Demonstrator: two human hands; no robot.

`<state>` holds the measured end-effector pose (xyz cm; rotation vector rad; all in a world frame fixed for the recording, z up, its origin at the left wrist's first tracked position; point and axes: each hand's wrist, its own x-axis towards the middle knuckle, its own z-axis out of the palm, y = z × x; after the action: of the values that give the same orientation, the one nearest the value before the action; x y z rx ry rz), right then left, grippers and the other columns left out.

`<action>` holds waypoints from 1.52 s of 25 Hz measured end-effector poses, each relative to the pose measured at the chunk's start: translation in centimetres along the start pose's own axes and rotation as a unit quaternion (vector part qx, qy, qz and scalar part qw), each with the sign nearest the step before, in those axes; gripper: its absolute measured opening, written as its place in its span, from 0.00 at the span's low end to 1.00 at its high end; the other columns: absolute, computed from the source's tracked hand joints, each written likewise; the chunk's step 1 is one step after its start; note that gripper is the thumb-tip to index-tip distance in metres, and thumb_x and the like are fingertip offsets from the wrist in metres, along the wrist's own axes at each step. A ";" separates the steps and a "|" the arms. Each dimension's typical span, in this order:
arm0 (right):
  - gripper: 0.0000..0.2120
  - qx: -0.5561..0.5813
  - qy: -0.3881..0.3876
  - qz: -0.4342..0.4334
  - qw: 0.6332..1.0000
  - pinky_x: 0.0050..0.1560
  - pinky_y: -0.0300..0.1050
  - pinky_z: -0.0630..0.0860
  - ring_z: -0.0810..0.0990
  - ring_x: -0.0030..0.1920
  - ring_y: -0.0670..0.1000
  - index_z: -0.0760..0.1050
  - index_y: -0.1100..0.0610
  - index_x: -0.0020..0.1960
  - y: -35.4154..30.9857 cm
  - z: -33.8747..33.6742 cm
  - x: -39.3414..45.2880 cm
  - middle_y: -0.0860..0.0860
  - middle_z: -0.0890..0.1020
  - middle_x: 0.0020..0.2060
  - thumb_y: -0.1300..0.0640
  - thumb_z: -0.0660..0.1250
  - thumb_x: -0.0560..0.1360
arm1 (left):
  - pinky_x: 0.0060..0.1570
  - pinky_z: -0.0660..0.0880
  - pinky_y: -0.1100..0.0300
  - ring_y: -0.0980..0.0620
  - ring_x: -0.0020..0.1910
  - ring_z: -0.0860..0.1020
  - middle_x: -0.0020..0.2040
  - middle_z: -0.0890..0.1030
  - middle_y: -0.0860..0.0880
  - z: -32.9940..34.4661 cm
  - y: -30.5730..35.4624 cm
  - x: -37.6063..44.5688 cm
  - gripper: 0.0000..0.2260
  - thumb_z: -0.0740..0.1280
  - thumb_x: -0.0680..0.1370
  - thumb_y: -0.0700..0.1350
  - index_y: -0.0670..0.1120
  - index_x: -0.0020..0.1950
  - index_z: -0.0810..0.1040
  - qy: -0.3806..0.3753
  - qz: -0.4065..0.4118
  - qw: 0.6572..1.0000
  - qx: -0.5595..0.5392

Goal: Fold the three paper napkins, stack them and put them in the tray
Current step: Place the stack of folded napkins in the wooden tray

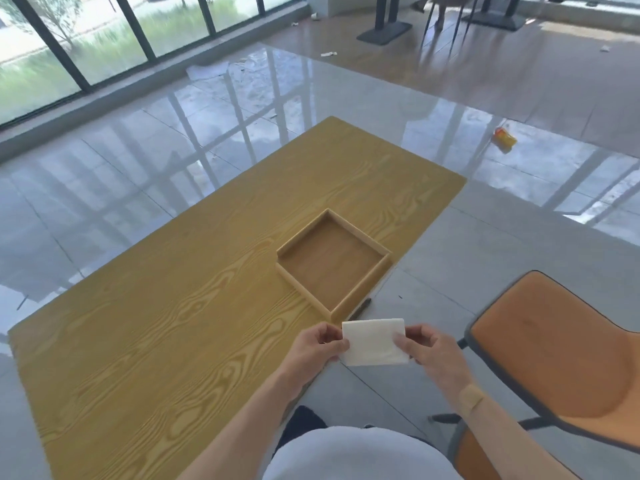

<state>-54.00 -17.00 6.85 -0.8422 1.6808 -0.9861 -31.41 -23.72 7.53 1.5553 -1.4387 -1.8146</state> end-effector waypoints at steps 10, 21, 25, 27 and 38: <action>0.06 -0.004 0.024 0.029 0.999 0.45 0.43 0.80 0.82 0.44 0.48 0.81 0.50 0.45 -1.2 -1.5 7.3 0.46 0.86 0.40 0.56 0.76 0.70 | 0.30 0.70 0.67 0.56 0.33 0.77 0.36 0.81 0.51 0.6 1.8 6.8 0.02 0.72 0.74 0.41 0.45 0.45 0.81 0.009 -0.015 1.000 -0.024; 0.06 -0.089 -0.117 0.071 0.987 0.38 0.37 0.75 0.81 0.40 0.47 0.82 0.50 0.44 -5.9 2.3 20.9 0.48 0.85 0.39 0.58 0.76 0.69 | 0.29 0.69 0.70 0.58 0.31 0.76 0.37 0.81 0.49 -3.3 2.5 13.5 0.05 0.71 0.76 0.40 0.40 0.50 0.80 0.102 -0.092 0.984 -0.117; 0.06 -0.139 -0.187 0.077 0.969 0.38 0.39 0.77 0.83 0.37 0.45 0.84 0.48 0.41 -7.3 3.8 25.0 0.47 0.87 0.37 0.58 0.75 0.70 | 0.26 0.68 0.71 0.61 0.26 0.73 0.35 0.80 0.51 -4.3 2.6 14.8 0.05 0.71 0.76 0.39 0.39 0.50 0.80 0.149 -0.118 0.972 -0.141; 0.04 -0.178 -0.220 0.078 0.956 0.42 0.43 0.80 0.84 0.39 0.47 0.83 0.48 0.42 -7.6 4.6 26.9 0.46 0.87 0.38 0.56 0.75 0.70 | 0.27 0.69 0.70 0.60 0.27 0.74 0.35 0.80 0.52 -4.1 2.5 15.4 0.04 0.71 0.75 0.39 0.41 0.49 0.81 0.182 -0.136 0.962 -0.148; 0.02 -0.365 -0.376 0.032 0.851 0.40 0.52 0.83 0.83 0.38 0.50 0.80 0.48 0.42 -7.3 6.3 34.6 0.46 0.84 0.38 0.52 0.72 0.70 | 0.31 0.71 0.62 0.58 0.30 0.76 0.39 0.82 0.55 0.3 2.6 18.8 0.03 0.71 0.75 0.46 0.55 0.43 0.80 0.366 -0.249 0.881 -0.165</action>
<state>-57.20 -51.77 -1.43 -1.4205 1.3288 0.1245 -38.88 -39.34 -0.22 2.1972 -0.3789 -1.3219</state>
